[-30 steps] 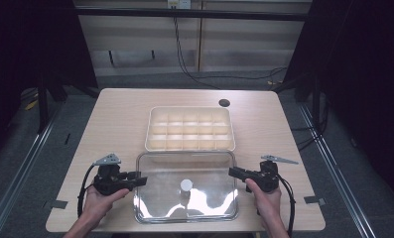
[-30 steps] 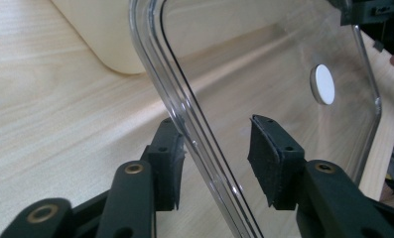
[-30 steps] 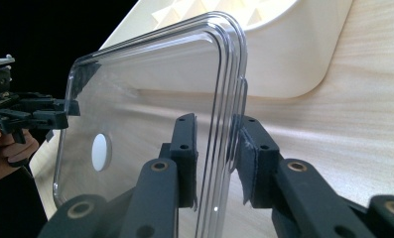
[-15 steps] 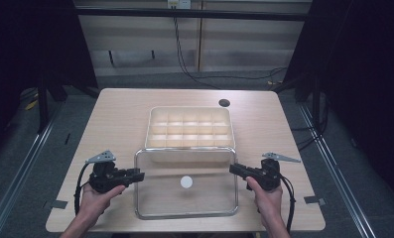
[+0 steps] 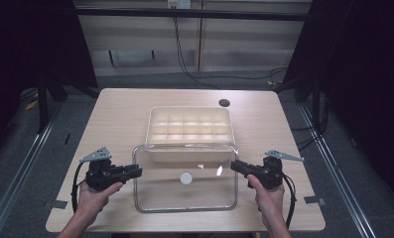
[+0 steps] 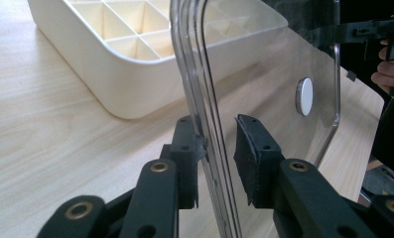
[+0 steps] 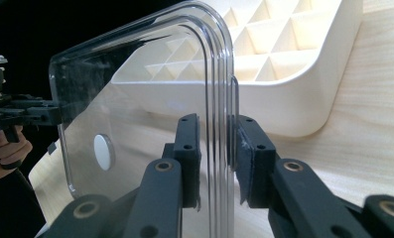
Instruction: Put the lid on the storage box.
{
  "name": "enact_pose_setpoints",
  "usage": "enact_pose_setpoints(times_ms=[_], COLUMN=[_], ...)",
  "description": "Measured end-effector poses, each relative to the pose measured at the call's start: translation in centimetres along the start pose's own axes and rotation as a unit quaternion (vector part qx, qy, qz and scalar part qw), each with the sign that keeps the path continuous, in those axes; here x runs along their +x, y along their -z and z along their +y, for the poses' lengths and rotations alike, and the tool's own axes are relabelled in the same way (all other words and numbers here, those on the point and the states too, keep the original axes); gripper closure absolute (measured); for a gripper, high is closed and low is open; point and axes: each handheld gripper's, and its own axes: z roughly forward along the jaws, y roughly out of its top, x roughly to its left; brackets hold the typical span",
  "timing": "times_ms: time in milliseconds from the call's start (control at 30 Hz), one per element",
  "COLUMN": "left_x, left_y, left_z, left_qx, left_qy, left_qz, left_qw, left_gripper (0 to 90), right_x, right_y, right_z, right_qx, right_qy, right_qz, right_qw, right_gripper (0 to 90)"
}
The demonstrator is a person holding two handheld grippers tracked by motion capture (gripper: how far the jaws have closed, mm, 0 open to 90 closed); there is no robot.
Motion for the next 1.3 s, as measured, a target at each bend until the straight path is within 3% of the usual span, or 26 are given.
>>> enact_pose_setpoints(times_ms=[267, 600, 800, 900, 1133, 1300], left_x=[-0.2, -0.2, -0.2, -0.2, -0.1, -0.2], left_y=[0.7, 1.1, 0.9, 0.9, 0.8, 1.1], left_z=[0.7, 1.8, 2.4, 2.7, 3.3, 4.6], left_qx=[-0.015, -0.032, -0.032, -0.036, -0.04, -0.048], left_qy=[0.001, 0.001, -0.001, 0.004, 0.003, -0.006], left_qz=[0.008, 0.003, 0.003, 0.007, 0.006, 0.004], left_qw=[0.9998, 0.9995, 0.9995, 0.9993, 0.9992, 0.9988], left_gripper=[74.4, 75.0, 75.0, 74.9, 74.7, 74.9], right_x=[0.7, 1.1, 1.0, 0.8, 0.8, 1.0], right_y=[0.0, 0.0, 0.3, 0.2, 0.2, 0.3], right_z=[0.8, 2.3, 2.7, 3.0, 3.8, 4.8], right_qx=[-0.004, -0.016, -0.019, -0.022, -0.026, -0.034], right_qy=[0.018, 0.03, 0.026, 0.006, 0.015, 0.016], right_qz=[-0.003, -0.007, -0.01, 0.003, -0.002, -0.001], right_qw=[0.9998, 0.9994, 0.9994, 0.9997, 0.9996, 0.9993], right_gripper=[73.7, 73.3, 73.1, 73.0, 73.1, 73.1])
